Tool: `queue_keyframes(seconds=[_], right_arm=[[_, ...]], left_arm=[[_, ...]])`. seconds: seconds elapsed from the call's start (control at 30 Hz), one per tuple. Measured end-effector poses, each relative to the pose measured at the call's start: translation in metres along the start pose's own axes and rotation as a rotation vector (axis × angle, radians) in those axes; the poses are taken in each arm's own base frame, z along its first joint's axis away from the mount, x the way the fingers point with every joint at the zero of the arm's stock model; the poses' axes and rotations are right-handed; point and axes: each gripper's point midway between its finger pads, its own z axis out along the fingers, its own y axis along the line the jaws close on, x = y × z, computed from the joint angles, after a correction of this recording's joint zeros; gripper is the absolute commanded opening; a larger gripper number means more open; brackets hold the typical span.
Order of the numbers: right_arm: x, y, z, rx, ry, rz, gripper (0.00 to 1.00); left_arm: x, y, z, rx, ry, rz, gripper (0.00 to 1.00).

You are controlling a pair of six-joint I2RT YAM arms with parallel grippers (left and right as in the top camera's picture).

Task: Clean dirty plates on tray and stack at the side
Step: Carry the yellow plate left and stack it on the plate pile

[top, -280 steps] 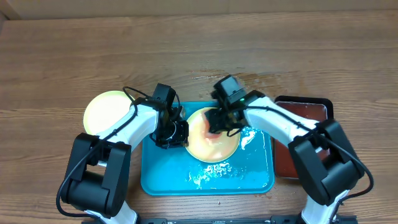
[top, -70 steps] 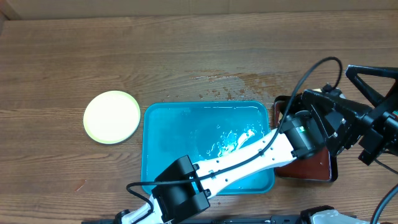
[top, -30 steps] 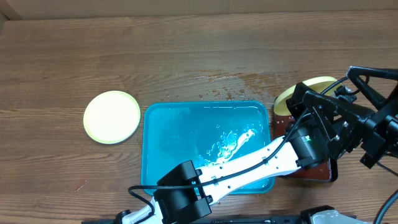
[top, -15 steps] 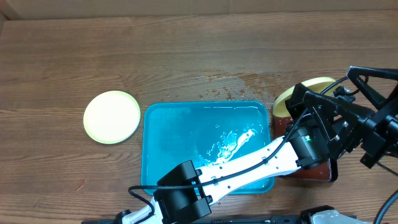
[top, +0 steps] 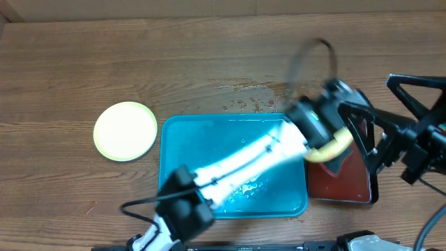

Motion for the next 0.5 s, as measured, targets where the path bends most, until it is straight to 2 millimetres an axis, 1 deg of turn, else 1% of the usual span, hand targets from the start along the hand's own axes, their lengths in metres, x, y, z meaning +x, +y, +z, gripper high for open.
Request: queue_keyframes(seconds=[0.03, 0.13, 0.2, 0.27, 0.33, 0.37, 0.43, 0.5], right_arm=[[0.0, -0.001, 0.002, 0.001, 0.007, 0.004, 1.0], [0.0, -0.007, 0.013, 0.006, 0.029, 0.016, 1.0], [0.0, -0.012, 0.022, 0.014, 0.049, 0.039, 1.0], [0.001, -0.018, 0.03, 0.03, 0.063, 0.061, 1.0], [0.001, -0.025, 0.038, 0.048, 0.078, 0.077, 1.0], [0.001, -0.027, 0.041, 0.057, 0.085, 0.087, 1.0], [0.001, -0.034, 0.048, 0.08, 0.095, 0.109, 1.0], [0.001, -0.04, 0.054, 0.1, 0.103, 0.131, 1.0]], left_arm=[[0.0, 0.018, -0.003, 0.002, 0.02, -0.052, 0.05], [-0.002, 0.08, -0.016, -0.014, 0.046, -0.228, 0.05], [0.0, 0.12, -0.024, -0.029, 0.06, -0.337, 0.05], [0.006, 0.15, -0.026, -0.037, 0.076, -0.428, 0.05], [0.017, 0.17, -0.019, -0.044, 0.106, -0.499, 0.05], [0.024, 0.175, -0.013, -0.044, 0.123, -0.526, 0.05], [0.043, 0.182, 0.003, -0.041, 0.17, -0.576, 0.05], [0.068, 0.187, 0.022, -0.034, 0.223, -0.63, 0.05]])
